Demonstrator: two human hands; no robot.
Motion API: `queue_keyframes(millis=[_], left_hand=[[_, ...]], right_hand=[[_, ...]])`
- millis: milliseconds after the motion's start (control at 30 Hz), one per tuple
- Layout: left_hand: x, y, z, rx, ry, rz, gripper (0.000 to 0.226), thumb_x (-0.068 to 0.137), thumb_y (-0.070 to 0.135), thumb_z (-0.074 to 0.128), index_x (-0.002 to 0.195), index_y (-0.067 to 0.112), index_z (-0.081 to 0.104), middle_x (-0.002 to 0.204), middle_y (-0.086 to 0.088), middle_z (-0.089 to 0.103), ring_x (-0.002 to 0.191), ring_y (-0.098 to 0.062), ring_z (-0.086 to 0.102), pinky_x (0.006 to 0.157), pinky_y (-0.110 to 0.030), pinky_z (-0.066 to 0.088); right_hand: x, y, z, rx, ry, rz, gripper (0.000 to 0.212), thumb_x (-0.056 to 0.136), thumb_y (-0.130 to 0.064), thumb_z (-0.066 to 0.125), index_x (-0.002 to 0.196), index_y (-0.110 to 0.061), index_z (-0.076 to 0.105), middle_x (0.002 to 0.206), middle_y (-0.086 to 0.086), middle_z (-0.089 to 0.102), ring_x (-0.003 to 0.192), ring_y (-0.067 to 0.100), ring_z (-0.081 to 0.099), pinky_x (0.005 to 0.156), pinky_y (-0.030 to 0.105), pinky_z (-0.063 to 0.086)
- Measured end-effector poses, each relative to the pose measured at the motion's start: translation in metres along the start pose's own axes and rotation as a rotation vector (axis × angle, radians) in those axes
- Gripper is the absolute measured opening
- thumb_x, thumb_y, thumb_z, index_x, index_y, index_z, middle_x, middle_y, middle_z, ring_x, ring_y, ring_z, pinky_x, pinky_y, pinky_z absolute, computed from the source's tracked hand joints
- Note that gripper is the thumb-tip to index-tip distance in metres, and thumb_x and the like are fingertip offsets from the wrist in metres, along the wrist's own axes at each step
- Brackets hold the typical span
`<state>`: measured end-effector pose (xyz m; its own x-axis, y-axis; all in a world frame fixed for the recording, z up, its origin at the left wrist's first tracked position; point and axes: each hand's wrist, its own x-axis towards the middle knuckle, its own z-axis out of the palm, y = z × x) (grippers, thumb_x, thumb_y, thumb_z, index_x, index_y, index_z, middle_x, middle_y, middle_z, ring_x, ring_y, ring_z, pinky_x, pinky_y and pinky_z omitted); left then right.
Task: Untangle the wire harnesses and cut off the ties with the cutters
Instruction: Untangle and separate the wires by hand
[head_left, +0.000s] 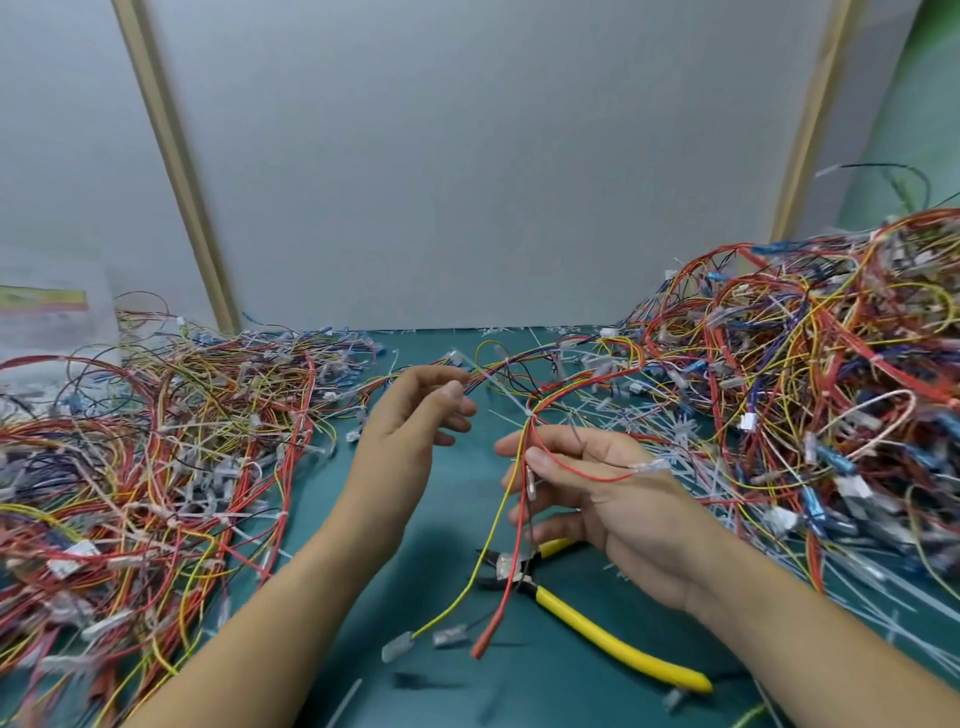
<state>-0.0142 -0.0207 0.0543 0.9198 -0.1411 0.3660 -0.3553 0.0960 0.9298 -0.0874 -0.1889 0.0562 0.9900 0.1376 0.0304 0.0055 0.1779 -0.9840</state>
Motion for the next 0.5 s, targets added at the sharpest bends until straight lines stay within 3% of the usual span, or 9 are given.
queue_keyframes(millis=[167, 300, 400, 500], left_hand=[[-0.0001, -0.0023, -0.0019, -0.029, -0.138, -0.065, 0.026, 0.089, 0.024, 0.052, 0.101, 0.010, 0.070, 0.078, -0.002, 0.065, 0.073, -0.017, 0.059, 0.068, -0.030, 0.044], [-0.0029, -0.0039, 0.0010, -0.058, -0.335, -0.118, 0.035, 0.089, 0.031, 0.054, 0.104, 0.007, 0.074, 0.083, -0.008, 0.064, 0.086, -0.024, 0.058, 0.082, -0.039, 0.048], [-0.0069, -0.0016, 0.0003, -0.151, -0.491, -0.140, 0.038, 0.089, 0.036, 0.059, 0.105, 0.005, 0.073, 0.080, -0.015, 0.055, 0.082, -0.026, 0.051, 0.082, -0.030, 0.045], [-0.0065, 0.0021, -0.0025, -0.247, -0.519, -0.186, 0.026, 0.088, 0.030, 0.062, 0.096, 0.010, 0.076, 0.085, -0.010, 0.062, 0.074, -0.019, 0.051, 0.073, -0.027, 0.042]], right_hand=[[0.0007, 0.0006, -0.0012, 0.005, -0.025, -0.005, 0.020, 0.096, -0.016, 0.058, 0.105, -0.012, 0.075, 0.086, 0.007, 0.071, 0.070, 0.019, 0.069, 0.061, 0.028, 0.058], [-0.0004, 0.0024, 0.0010, 0.039, -0.086, 0.027, 0.019, 0.091, -0.018, 0.061, 0.100, -0.012, 0.077, 0.082, 0.007, 0.068, 0.067, 0.021, 0.066, 0.061, 0.030, 0.058], [-0.0005, 0.0023, 0.0013, 0.078, -0.159, 0.096, 0.017, 0.094, -0.013, 0.060, 0.089, -0.013, 0.076, 0.082, 0.009, 0.068, 0.065, 0.021, 0.067, 0.062, 0.033, 0.060], [0.0001, 0.0001, 0.0021, 0.039, -0.130, 0.143, 0.017, 0.093, -0.018, 0.063, 0.093, -0.008, 0.077, 0.087, 0.012, 0.074, 0.072, 0.024, 0.072, 0.069, 0.033, 0.062]])
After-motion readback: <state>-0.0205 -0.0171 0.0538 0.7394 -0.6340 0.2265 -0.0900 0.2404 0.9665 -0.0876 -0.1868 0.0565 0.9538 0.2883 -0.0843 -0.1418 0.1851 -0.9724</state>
